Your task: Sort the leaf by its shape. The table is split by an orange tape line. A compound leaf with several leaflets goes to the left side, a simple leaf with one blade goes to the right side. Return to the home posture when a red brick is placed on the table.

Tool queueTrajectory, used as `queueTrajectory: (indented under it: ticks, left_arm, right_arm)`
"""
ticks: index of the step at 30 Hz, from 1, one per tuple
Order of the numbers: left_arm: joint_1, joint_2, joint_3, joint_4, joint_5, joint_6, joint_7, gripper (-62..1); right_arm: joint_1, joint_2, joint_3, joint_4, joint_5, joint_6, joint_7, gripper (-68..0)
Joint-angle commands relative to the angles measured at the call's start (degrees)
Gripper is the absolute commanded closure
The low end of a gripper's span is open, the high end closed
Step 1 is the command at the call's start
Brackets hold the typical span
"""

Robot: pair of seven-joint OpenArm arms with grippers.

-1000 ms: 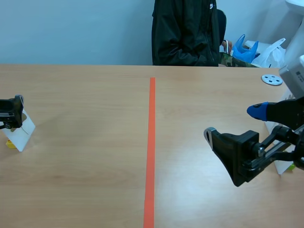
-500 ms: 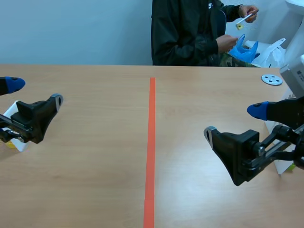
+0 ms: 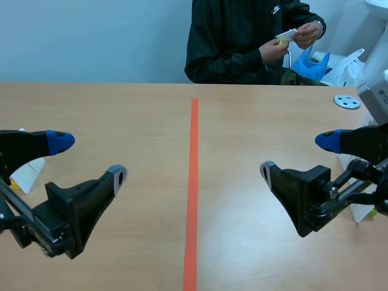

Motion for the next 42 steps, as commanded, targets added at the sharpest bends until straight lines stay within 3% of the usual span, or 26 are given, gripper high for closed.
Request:
queueTrajectory:
  ticks: [1, 3, 42]
  left_arm:
    - [-0.96, 0.79, -0.44, -0.37, -0.35, 0.09, 2.64, -60.2]
    - [-0.96, 1.11, -0.44, -0.37, -0.37, 0.09, 5.14, -60.2]
    - [-1.01, 2.67, -0.44, -0.39, -0.35, 0.07, 3.50, -60.2]
  right_arm:
    - [0.83, 0.17, 0.90, 0.02, 0.66, 0.17, 0.81, -67.9]
    - [0.83, 0.17, 0.90, 0.02, 0.66, 0.17, 0.83, -67.9]
    - [0.83, 0.15, 0.90, 0.02, 0.61, 0.15, 1.46, -67.9]
